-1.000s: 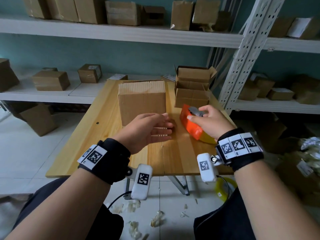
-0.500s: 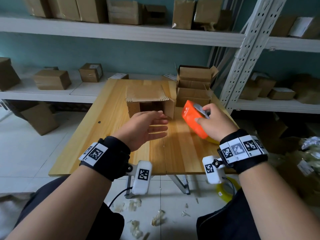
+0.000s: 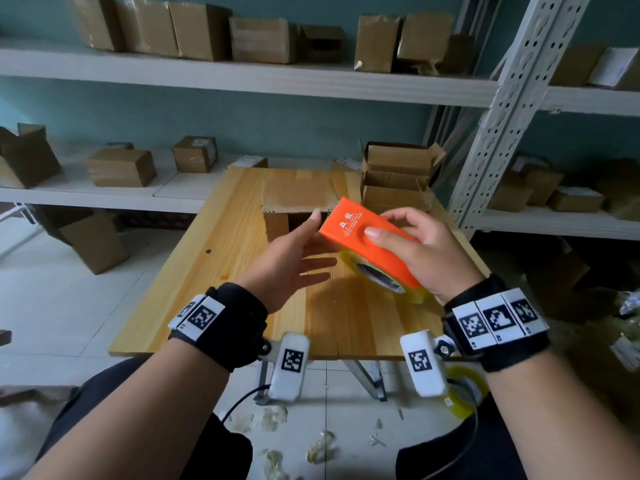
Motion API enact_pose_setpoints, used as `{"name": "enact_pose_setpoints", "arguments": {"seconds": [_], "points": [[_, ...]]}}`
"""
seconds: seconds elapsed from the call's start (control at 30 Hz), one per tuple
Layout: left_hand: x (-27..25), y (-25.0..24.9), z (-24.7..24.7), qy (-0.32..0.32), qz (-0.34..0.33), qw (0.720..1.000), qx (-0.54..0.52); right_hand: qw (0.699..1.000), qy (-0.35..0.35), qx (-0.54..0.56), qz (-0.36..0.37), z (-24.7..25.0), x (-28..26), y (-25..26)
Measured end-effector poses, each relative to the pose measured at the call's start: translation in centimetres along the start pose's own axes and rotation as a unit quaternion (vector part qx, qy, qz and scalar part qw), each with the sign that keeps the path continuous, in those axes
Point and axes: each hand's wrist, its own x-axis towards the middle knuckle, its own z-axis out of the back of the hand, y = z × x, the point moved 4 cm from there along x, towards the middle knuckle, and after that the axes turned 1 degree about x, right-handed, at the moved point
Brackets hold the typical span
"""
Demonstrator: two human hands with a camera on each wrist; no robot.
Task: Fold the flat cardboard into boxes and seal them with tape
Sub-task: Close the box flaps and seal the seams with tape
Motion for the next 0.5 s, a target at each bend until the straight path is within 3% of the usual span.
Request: {"name": "enact_pose_setpoints", "arguments": {"seconds": [0.2, 0.5], "points": [[0.4, -0.6, 1.0, 0.012, -0.063, 0.997, -0.044, 0.999, -0.004, -0.028, 0.03, -0.3, 0.3, 0.6], [1.0, -0.5, 1.3, 0.049, -0.061, 0.988, -0.133, 0.998, -0.007, 0.0, 0.059, -1.2, 1.4, -0.5]]}}
